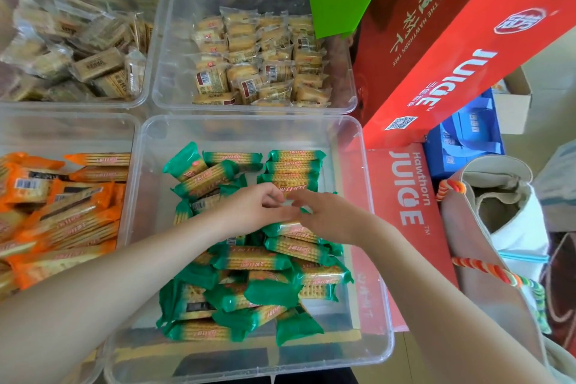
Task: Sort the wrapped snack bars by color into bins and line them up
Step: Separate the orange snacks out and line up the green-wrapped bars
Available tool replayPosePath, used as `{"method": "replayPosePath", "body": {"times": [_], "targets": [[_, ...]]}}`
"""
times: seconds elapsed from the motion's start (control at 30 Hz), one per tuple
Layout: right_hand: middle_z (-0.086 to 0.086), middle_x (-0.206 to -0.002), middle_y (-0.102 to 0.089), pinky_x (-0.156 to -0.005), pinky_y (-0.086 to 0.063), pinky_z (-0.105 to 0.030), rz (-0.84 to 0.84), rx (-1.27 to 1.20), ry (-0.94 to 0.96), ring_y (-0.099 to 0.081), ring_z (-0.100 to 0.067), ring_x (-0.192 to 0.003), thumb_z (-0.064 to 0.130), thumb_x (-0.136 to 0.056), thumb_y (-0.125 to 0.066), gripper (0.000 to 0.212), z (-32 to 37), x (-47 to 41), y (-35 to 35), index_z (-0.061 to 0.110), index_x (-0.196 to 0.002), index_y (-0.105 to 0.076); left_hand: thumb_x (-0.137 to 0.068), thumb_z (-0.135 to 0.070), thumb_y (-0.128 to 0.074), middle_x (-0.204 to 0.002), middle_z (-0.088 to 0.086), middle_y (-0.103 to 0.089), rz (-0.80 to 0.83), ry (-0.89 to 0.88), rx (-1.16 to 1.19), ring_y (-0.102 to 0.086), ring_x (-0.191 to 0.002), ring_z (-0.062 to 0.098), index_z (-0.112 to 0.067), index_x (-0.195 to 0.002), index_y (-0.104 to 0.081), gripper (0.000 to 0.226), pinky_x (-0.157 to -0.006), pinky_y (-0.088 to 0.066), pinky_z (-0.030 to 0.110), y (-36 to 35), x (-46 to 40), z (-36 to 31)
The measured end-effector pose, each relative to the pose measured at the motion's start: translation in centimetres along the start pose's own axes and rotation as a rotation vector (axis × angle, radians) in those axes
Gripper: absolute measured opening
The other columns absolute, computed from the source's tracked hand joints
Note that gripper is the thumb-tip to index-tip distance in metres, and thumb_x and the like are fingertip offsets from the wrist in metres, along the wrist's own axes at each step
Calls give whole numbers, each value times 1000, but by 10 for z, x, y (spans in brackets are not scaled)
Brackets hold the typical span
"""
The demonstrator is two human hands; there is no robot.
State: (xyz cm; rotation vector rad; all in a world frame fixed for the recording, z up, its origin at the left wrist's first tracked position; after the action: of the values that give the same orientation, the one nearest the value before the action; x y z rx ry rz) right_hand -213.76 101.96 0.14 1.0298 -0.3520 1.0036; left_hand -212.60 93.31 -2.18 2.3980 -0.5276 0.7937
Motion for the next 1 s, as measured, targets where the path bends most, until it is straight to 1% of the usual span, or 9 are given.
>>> {"method": "replayPosePath", "body": {"times": [0.07, 0.13, 0.3, 0.4, 0.47, 0.53, 0.63, 0.87, 1.0], "targets": [[-7, -119, -55, -89, -41, -34, 30, 79, 53, -54, -27, -109, 25, -99, -40, 37, 7, -6, 3, 21, -135, -45, -83, -51, -58, -110, -18, -60, 16, -34, -44, -55, -96, 2, -26, -110, -54, 37, -71, -39, 13, -2, 0, -2], [-6, -102, -54, -79, -43, -36, 104, 158, 69, -56, -27, -93, 26, -97, -44, 33, 11, -11, 1, 14, -127, -52, -87, -44, -57, -112, -14, -62, 24, -51, -62, -56, -96, 2, -25, -109, -53, 29, -72, -39, 13, -1, 2, -3], [-2, -97, -56, -67, -42, -26, 233, 318, 12, -52, -18, -79, 29, -90, -59, 37, 9, -9, 2, 8, -120, -54, -89, -60, -32, -110, -17, -58, 9, 3, 33, -57, -101, 6, -30, -121, -44, 45, -89, -46, 29, 7, 4, 5], [-1, -101, -58, -76, -48, -33, -38, 529, -32, -58, -24, -95, 24, -89, -60, 23, 10, 5, 43, 14, -109, -60, -92, -58, -19, -121, -4, -59, 64, 21, 213, -56, -107, 7, -22, -125, -46, 56, -96, -44, 30, -1, 5, 9], [0, -104, -57, -66, -43, -32, -351, 586, -117, -60, -28, -97, 23, -91, -55, 14, 10, 19, 86, 19, -104, -59, -97, -50, -20, -124, -5, -60, 118, 35, 202, -55, -110, 6, -21, -120, -51, 49, -98, -42, 29, -5, 8, 11], [-2, -105, -58, -62, -38, -30, -514, 595, -159, -60, -30, -95, 24, -90, -57, 15, 12, 26, 106, 20, -104, -60, -97, -44, -34, -124, -11, -57, 141, 14, 60, -52, -112, 4, -27, -115, -56, 34, -98, -40, 27, -6, 9, 10], [0, -111, -58, -72, -42, -34, -382, 655, -75, -58, -26, -103, 36, -89, -59, 27, 19, 10, 84, 20, -110, -59, -91, -45, -49, -137, -13, -47, 147, -112, -282, -42, -125, 5, -30, -129, -49, 41, -97, -33, 20, -14, 12, -1], [-5, -108, -53, -64, -39, -33, -332, 700, 11, -60, -29, -96, 17, -92, -56, 20, 25, -24, 39, 13, -111, -58, -92, -38, -52, -140, -7, -46, 16, -213, -495, -45, -124, 13, -25, -132, -48, 42, -101, -38, 28, -9, 12, -10], [-7, -108, -51, -67, -44, -35, -320, 583, 5, -60, -31, -97, 11, -90, -57, 21, 17, -36, 32, 11, -111, -56, -94, -35, -49, -137, -7, -49, -19, -284, -606, -54, -114, 14, -25, -133, -47, 40, -92, -46, 28, -6, 15, -15]]}}
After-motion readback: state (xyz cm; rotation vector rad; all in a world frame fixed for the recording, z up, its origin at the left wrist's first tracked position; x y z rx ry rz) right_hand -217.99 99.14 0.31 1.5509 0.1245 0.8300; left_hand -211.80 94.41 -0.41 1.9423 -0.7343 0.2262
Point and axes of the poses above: each hand's wrist, its own x-axis away from the middle knuckle, its own y-axis out of the back of the hand, z = x × y, the point moved 10 cm from there along -x, towards the middle knuckle
